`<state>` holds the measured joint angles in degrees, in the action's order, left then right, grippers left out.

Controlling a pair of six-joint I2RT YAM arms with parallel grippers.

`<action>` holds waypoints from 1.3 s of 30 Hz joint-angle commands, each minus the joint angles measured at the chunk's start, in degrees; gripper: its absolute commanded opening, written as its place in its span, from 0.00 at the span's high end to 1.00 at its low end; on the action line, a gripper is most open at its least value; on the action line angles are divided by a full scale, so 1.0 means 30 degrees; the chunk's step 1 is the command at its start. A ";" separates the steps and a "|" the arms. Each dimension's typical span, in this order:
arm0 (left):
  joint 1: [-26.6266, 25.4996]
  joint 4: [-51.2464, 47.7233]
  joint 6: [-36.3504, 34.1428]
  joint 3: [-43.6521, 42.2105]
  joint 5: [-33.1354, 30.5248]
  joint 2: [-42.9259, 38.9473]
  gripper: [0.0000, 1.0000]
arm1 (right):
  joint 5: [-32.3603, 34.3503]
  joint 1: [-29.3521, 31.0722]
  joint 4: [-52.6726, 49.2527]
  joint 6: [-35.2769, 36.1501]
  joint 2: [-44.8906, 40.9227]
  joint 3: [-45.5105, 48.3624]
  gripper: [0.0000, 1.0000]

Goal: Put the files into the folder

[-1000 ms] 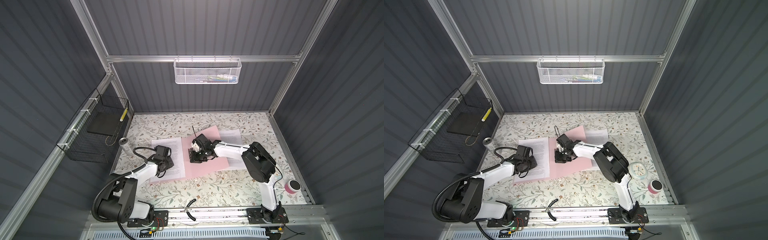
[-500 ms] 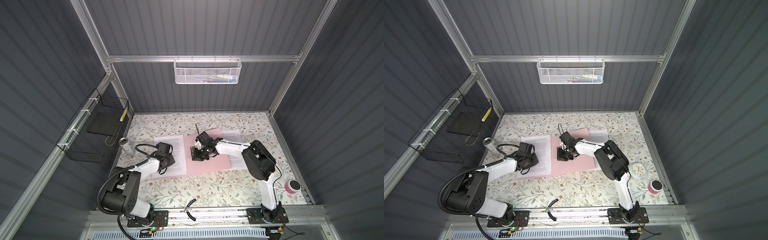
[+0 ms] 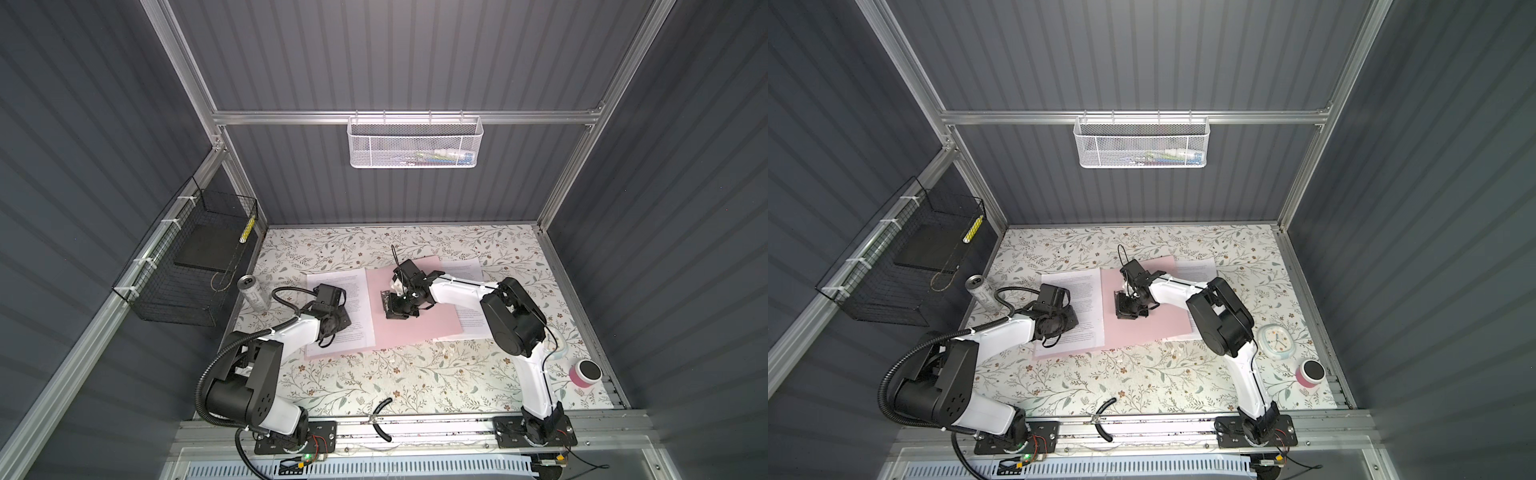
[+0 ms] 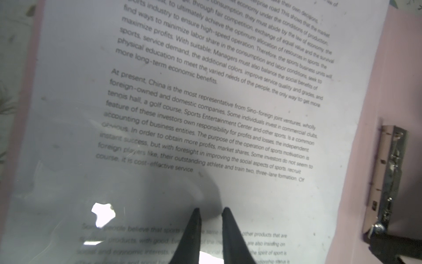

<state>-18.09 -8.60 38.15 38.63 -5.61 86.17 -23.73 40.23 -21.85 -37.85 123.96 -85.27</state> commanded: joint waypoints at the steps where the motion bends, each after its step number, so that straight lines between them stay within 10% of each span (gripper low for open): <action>1: -0.0123 -0.2567 -0.0193 -0.0632 0.0358 0.1071 0.80 | 0.0733 -0.1247 -0.1405 0.0007 0.0959 0.2106 1.00; 16: -0.0123 -0.2486 -0.0237 -0.0689 0.0387 0.0991 0.80 | -0.4501 -0.1777 0.1903 -0.1536 -0.1284 0.2608 1.00; 24: -0.0123 -0.2463 -0.0277 -0.0719 0.0404 0.0954 0.80 | -0.4601 -0.2192 0.4204 -0.3537 -0.3556 0.4525 0.65; 39: -0.0122 -0.2351 -0.0207 -0.0893 0.0346 0.0580 0.80 | -0.5491 -0.1721 0.6097 -0.4568 -0.2189 0.5164 1.00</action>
<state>-18.61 -7.64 38.13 38.76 -4.49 86.52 -38.09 34.13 -6.46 -49.80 114.80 -69.76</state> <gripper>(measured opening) 0.200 0.050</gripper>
